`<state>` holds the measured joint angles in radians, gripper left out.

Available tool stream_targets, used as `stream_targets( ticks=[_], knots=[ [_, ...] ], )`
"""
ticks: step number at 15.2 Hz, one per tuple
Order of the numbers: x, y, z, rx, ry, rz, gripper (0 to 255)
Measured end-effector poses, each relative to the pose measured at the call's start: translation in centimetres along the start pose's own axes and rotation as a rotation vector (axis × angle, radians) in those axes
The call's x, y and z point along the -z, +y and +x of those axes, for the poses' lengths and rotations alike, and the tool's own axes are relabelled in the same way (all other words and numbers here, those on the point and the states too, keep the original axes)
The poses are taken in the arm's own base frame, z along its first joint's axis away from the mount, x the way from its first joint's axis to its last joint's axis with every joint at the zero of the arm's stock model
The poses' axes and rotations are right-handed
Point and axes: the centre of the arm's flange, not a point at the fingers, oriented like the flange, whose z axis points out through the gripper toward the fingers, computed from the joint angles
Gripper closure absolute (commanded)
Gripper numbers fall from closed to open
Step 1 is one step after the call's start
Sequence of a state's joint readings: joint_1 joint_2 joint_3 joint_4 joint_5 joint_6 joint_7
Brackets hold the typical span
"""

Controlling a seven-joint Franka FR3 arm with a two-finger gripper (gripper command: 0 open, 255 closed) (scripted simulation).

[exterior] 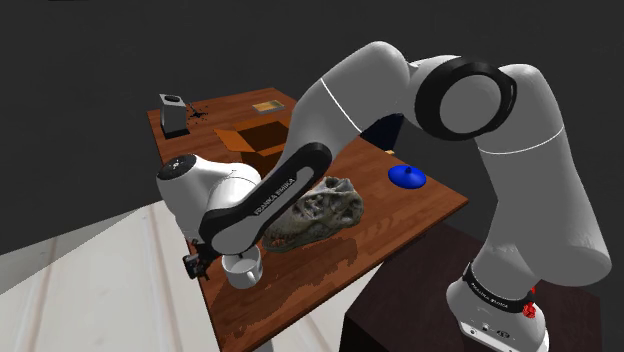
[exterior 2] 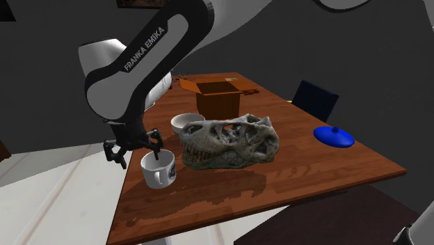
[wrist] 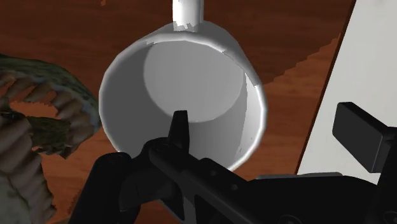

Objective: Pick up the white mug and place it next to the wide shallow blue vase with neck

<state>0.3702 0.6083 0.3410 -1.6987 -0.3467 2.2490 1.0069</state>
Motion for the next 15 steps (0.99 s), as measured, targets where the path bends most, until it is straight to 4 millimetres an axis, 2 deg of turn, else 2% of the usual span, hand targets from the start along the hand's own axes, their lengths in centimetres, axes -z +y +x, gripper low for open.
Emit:
stream_targets(
  ticks=[5, 11, 12, 15],
  knots=[
    [-2.8, 0.0, 0.1, 0.000, 0.000, 0.000, 0],
    [-3.1, -0.1, 0.1, 0.000, 0.001, 0.000, 0],
    [-3.1, -0.1, 0.1, 0.000, 0.001, 0.000, 255],
    [-3.1, -0.1, 0.1, 0.000, 0.001, 0.000, 255]
  ],
)
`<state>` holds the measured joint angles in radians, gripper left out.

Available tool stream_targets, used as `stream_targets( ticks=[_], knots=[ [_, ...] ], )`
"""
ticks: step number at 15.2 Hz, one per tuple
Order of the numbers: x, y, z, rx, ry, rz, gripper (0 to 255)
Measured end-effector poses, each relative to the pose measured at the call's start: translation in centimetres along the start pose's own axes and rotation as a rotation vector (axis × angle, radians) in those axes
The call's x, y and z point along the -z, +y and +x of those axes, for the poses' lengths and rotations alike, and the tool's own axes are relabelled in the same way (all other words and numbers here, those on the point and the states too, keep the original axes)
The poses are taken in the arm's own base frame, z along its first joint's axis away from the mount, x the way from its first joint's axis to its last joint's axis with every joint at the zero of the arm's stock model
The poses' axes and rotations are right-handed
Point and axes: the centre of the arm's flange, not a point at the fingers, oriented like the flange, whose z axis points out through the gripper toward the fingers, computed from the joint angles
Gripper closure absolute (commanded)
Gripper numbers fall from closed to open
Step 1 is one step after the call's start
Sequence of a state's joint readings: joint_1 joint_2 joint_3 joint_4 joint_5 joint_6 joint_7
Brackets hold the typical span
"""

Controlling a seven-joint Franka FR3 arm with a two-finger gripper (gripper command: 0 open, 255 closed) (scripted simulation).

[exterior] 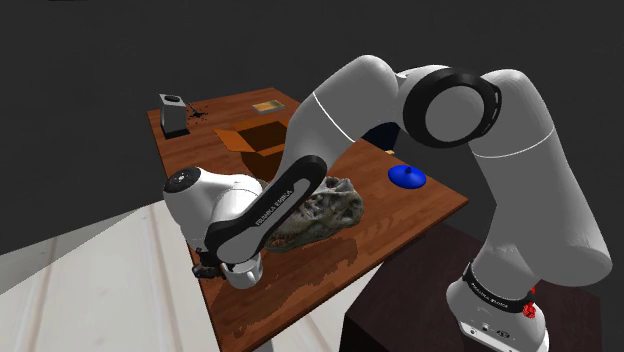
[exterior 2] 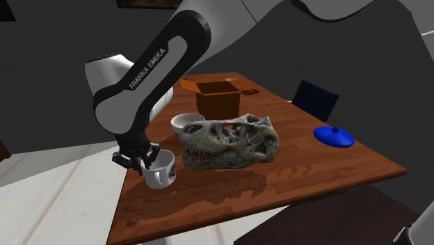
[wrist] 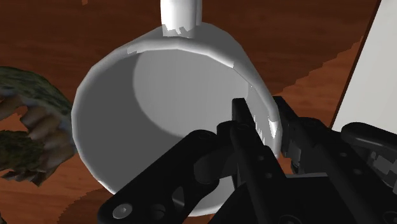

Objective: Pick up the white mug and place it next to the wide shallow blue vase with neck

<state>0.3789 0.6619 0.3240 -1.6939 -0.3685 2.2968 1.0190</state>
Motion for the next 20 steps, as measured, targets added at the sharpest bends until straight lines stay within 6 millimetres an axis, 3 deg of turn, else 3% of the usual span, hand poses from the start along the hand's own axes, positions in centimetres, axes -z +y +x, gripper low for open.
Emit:
stream_targets(
  ticks=[8, 20],
  knots=[
    [0.2, 0.0, 0.0, 0.000, 0.000, 0.000, 255],
    [6.3, 0.4, 0.4, 0.000, 0.000, 0.000, 255]
  ],
)
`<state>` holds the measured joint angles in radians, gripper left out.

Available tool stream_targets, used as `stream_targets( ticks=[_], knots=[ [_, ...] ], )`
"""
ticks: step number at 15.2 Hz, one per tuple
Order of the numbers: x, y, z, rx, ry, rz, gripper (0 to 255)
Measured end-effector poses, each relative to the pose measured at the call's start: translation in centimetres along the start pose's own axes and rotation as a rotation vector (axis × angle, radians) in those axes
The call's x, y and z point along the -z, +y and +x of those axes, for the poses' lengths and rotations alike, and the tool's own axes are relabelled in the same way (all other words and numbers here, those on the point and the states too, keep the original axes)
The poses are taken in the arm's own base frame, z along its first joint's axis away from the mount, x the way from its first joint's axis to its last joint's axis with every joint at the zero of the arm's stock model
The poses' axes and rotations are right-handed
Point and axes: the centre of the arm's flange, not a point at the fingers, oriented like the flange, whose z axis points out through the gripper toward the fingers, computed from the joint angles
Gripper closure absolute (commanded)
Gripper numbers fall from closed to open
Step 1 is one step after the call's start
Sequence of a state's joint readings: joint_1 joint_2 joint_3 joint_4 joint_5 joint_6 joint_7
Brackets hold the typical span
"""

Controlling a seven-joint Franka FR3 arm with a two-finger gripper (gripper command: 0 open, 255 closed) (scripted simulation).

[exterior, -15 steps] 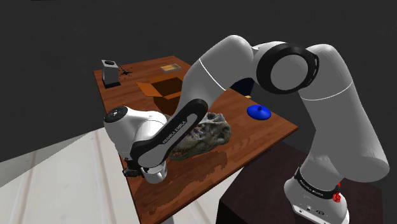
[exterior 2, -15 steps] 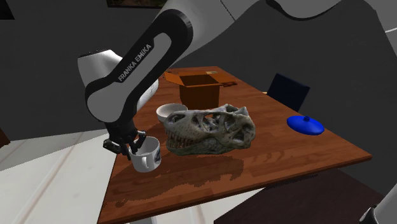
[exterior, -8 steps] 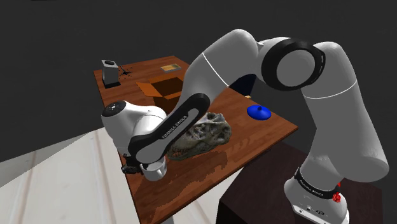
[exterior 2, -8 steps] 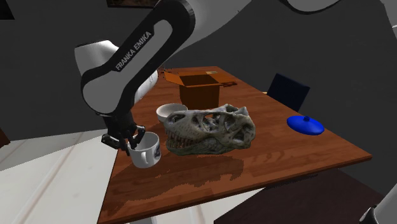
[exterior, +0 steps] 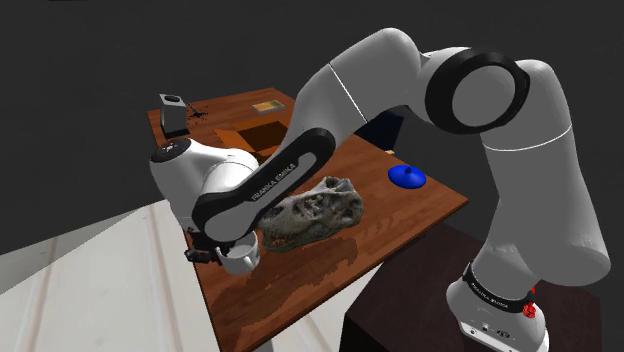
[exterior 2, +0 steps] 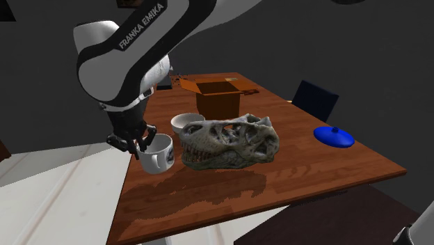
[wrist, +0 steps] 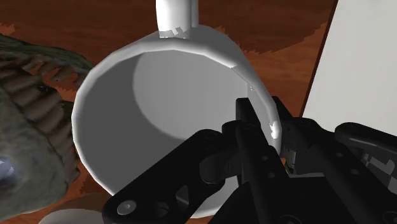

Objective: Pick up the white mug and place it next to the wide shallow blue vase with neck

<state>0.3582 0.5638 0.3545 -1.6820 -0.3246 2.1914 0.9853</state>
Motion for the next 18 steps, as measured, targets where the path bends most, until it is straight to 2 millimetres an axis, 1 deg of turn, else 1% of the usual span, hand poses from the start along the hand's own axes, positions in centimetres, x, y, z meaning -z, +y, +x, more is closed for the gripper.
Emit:
stream_targets(
  ticks=[16, 18],
  knots=[
    [8.4, 0.4, 0.5, 0.000, 0.000, 0.000, 255],
    [8.6, 1.9, 0.3, 0.000, 0.000, 0.000, 255]
  ],
)
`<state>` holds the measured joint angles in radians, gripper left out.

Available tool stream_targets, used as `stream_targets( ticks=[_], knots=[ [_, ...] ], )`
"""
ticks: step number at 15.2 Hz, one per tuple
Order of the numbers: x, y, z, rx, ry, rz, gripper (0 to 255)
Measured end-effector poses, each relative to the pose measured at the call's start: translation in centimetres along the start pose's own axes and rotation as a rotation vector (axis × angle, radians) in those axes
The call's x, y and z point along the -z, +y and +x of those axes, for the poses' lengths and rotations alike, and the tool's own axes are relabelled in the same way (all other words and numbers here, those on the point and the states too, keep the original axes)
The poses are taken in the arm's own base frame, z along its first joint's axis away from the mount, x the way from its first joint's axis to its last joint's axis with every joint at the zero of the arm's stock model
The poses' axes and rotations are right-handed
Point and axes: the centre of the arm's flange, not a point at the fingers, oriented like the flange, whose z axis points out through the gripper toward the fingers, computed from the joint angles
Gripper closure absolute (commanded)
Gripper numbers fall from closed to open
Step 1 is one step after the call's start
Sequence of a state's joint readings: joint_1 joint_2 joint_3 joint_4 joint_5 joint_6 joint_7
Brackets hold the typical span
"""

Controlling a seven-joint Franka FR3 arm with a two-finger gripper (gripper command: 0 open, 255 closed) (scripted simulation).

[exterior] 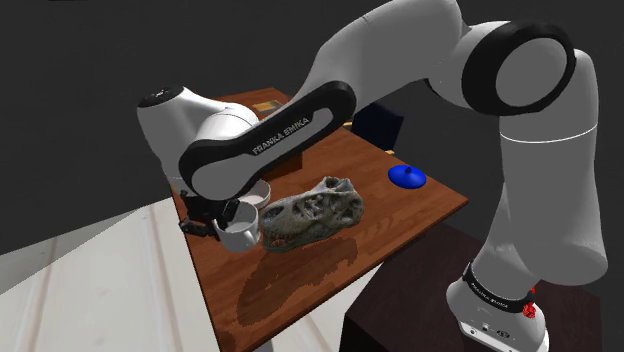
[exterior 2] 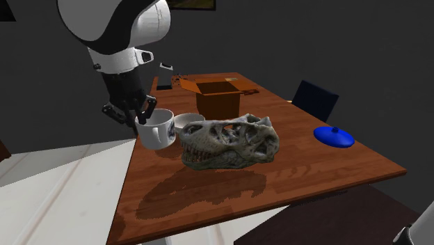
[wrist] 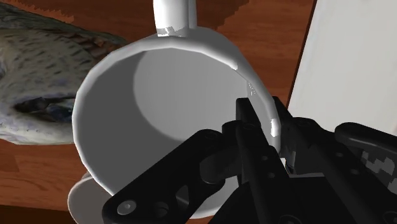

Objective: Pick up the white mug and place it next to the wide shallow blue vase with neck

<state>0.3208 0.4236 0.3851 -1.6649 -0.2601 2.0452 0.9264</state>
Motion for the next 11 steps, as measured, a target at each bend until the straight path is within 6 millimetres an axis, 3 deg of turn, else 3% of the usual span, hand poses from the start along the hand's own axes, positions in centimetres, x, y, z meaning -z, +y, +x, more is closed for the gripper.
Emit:
stream_targets(
  ticks=[11],
  knots=[
    [-0.4, 14.3, -0.8, 0.001, 0.002, 0.001, 255]
  ],
)
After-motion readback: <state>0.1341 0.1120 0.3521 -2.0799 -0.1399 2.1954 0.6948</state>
